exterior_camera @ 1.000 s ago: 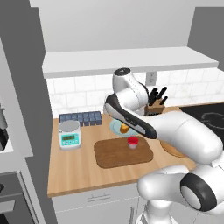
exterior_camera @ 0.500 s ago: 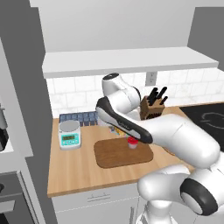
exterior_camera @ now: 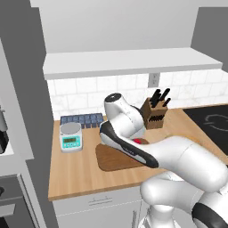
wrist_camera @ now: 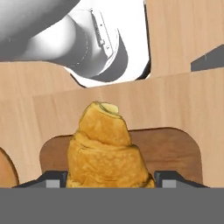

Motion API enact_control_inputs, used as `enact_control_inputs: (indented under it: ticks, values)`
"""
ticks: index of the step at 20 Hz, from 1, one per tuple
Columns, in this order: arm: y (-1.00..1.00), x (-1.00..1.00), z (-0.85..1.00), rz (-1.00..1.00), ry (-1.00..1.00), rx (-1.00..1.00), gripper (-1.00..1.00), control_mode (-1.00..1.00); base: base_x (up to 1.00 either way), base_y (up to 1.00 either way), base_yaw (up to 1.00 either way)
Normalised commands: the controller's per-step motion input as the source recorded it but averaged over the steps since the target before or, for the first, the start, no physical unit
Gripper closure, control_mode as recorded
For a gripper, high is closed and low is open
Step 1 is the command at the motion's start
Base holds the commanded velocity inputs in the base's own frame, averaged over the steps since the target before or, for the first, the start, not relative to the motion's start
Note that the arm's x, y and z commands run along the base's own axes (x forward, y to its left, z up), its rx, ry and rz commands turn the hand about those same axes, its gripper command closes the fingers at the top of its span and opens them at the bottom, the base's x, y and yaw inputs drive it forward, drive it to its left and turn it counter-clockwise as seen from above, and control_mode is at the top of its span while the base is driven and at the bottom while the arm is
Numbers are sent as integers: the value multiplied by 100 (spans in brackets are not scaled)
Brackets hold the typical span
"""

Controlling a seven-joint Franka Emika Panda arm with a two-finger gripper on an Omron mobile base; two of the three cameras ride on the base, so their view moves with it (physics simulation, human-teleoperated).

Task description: From the different types of pastries on the counter, select a croissant and place it on the cutting board. Then retrieve a jar of jam from the cabinet and place it alongside the croissant on the cutting board.

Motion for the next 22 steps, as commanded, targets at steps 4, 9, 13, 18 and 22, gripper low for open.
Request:
enact_control_inputs:
  ticks: [4, 9, 13, 18, 22]
  values:
    - [6, 52, -17, 11, 0, 0, 100, -100, 0, 0, 0]
    - [24, 37, -8, 6, 0, 0, 100, -100, 0, 0, 0]
    - [33, 1, -6, 0, 0, 0, 100, -100, 0, 0, 0]
    - [4, 15, -18, 2, 2, 1, 100, -100, 0, 0, 0]
    - [0, 18, -21, 2, 5, 7, 100, -100, 0, 0, 0]
